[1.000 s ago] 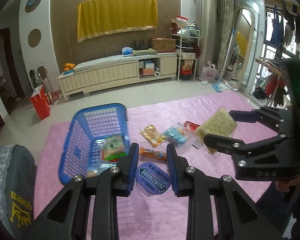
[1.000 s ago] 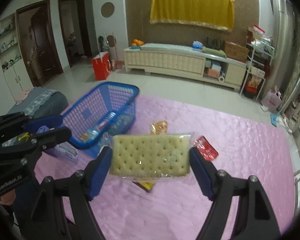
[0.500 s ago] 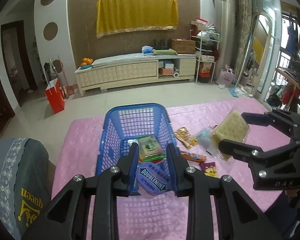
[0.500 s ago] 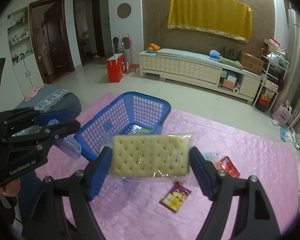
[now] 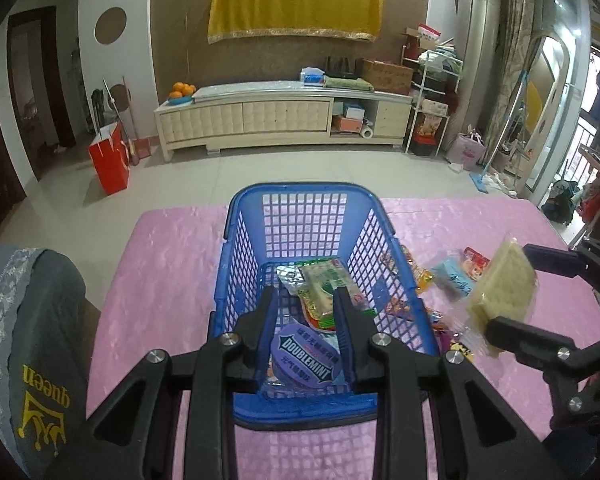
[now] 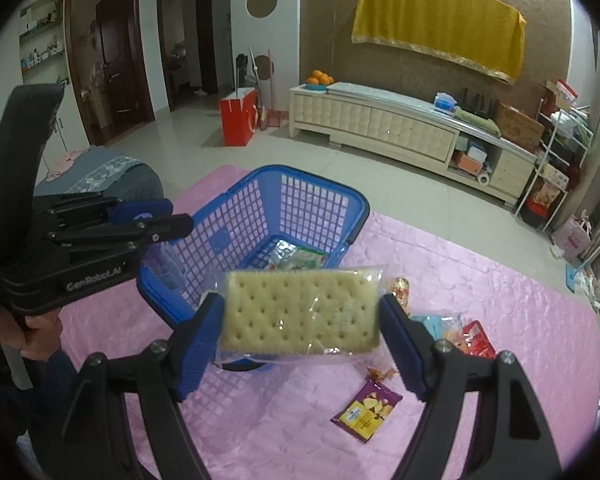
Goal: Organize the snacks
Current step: 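Carry both items over the basket and open the left tool to drop the gum box, then lower the cracker pack into the basket and open the right tool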
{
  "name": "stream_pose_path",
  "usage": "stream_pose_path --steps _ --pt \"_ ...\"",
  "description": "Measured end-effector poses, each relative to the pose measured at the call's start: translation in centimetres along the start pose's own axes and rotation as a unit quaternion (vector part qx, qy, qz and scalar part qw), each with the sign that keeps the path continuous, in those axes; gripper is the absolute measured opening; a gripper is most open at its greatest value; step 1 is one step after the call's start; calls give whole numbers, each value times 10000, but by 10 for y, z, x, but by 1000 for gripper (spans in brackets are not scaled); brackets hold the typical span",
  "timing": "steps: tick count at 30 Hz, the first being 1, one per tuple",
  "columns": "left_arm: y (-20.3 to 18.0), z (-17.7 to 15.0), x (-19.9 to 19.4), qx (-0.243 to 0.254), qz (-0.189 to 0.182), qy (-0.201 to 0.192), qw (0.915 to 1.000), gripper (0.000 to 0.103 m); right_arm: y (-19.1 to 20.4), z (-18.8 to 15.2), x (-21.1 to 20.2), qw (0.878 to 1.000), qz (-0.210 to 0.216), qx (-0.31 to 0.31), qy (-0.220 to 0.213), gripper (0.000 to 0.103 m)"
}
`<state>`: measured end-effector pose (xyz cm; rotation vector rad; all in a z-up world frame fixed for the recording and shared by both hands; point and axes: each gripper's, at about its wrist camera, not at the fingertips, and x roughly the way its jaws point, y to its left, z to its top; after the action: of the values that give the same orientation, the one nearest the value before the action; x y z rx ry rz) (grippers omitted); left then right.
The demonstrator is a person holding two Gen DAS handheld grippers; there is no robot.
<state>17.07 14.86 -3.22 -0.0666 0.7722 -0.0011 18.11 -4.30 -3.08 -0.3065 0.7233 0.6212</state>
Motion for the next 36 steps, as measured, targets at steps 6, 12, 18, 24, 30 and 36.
stream_pose_path --steps 6,12,18,24,30,36 --pt "10 -8 14 -140 -57 73 9999 26 5 2 17 9999 17 28 117 81" --pt "13 -10 3 -36 -10 -65 10000 44 14 4 19 9999 58 -34 134 81" --pt "14 -10 -25 -102 -24 -233 9997 56 21 8 6 9999 102 -69 -56 81" --pt "17 -17 -47 -49 295 -367 9989 56 34 16 1 9994 104 -238 -220 81" --pt "40 -23 -50 -309 462 -377 9977 56 52 24 9 9986 209 -392 -296 81" --pt "65 -31 -39 -650 654 -287 9953 56 64 30 29 9984 246 -483 -152 81"
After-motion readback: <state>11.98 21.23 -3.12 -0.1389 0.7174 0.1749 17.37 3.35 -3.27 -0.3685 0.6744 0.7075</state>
